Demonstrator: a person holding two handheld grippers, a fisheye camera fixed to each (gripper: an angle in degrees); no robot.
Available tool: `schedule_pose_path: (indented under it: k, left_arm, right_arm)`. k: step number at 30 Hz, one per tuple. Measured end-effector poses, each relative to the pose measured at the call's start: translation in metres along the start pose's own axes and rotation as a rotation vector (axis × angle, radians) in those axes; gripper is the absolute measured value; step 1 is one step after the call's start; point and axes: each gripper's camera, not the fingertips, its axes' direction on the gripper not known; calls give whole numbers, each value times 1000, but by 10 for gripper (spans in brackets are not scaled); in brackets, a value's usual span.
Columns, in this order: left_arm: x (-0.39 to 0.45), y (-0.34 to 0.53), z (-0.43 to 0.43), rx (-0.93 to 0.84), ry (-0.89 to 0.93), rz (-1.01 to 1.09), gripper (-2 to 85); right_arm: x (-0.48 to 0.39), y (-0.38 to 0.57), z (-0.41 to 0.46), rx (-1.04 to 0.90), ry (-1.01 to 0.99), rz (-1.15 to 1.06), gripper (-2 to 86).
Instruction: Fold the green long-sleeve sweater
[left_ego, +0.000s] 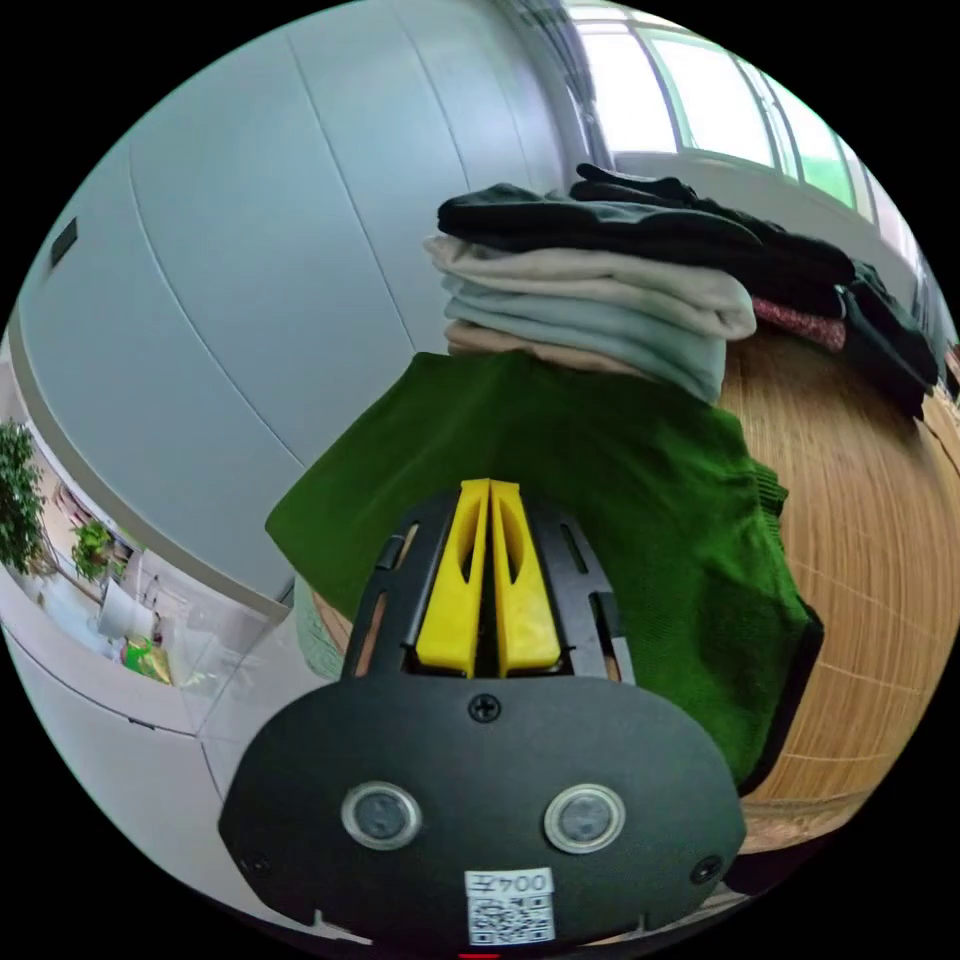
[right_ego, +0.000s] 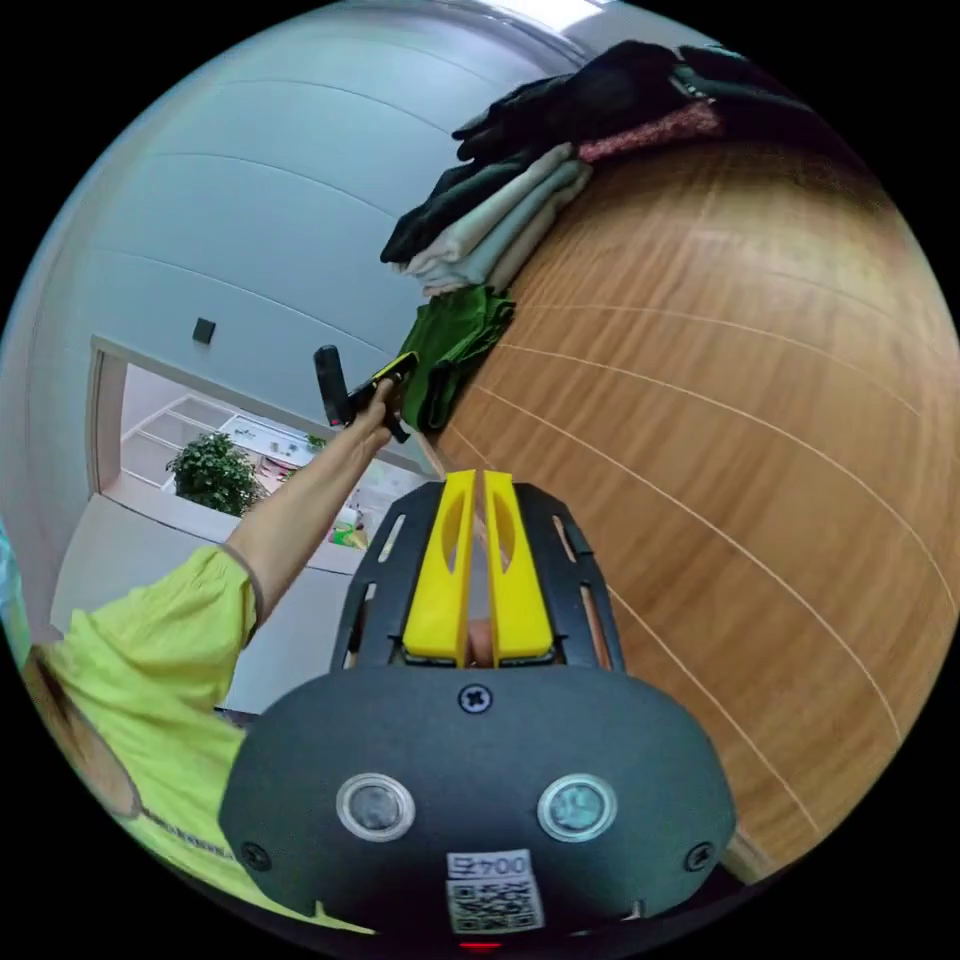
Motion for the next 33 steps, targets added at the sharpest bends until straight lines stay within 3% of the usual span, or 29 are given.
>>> schedule_pose_path:
  k: [6, 12, 16, 20, 24, 26, 28, 30, 33]
  left_arm:
    - [-12, 9, 35, 51, 63, 72, 5]
    - [-29, 22, 64, 29, 118, 23, 3]
    - [-28, 49, 22, 182, 131, -103, 5]
    - [35, 106, -21, 154, 388, 56, 6]
    - [117, 174, -50, 78, 496, 228, 7]
    - [168, 209, -70, 102, 520, 307, 7]
    - [204, 224, -80, 117, 548, 368, 7]
    - [238, 235, -82, 118, 536, 447, 6]
    - [271, 245, -65, 79, 526, 470, 4]
  right_arm:
    - [66, 107, -169, 186, 49, 222, -5]
    - [83, 166, -244, 332, 129, 298, -6]
    - [93, 183, -272, 398, 260, 373, -3]
    - [86, 185, -282, 338, 624, 411, 19]
    - [78, 171, -252, 166, 1087, 261, 66]
    - [81, 166, -234, 99, 1194, 179, 68]
    - [91, 164, -221, 54, 1234, 150, 57]
    - [96, 164, -223, 111, 1224, 152, 7]
    - [105, 166, -245, 195, 1156, 212, -3]
